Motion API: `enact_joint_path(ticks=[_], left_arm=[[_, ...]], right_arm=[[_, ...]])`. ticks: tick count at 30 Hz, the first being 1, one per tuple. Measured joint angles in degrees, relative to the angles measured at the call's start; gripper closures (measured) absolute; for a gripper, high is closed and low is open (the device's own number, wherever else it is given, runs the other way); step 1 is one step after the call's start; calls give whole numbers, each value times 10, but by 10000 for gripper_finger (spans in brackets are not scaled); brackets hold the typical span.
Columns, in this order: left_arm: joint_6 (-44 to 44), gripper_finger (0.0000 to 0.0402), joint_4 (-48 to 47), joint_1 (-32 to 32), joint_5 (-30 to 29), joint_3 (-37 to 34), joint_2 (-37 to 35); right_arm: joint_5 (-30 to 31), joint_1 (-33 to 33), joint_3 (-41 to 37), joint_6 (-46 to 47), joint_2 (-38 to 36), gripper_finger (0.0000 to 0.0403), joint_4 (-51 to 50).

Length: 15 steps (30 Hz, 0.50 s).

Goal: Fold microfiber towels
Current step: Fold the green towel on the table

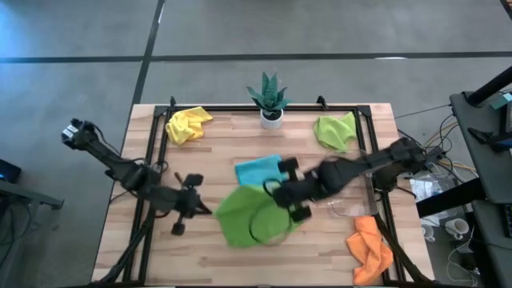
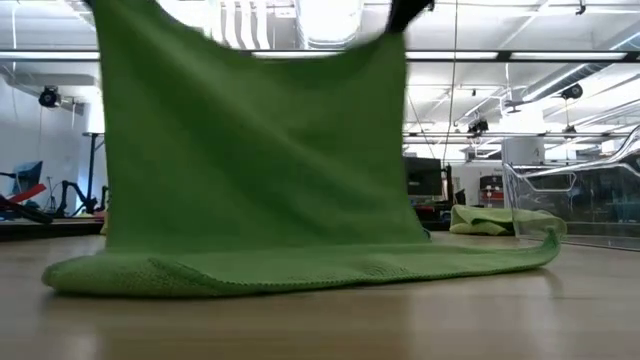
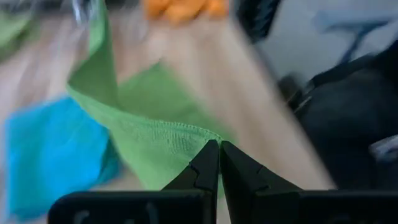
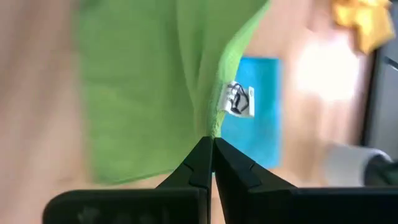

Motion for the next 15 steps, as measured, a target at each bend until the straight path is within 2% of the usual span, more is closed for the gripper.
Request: enact_joint_path(ticks=[5,8,12,15], left_arm=[[76,401,70,-53,8,45,-1],[117,401,76,-67,9,81,-1],[142,401,62,-67,8,119,-4],[153,401,30,-67,0,144,-7]], right_arm=[[-4,96,99,53,0,394,-36],[-1,137,175,69,-1,394,-36],[68,166,254,70,-2,394,-50],[111,157,287,70,-2,394,-100]])
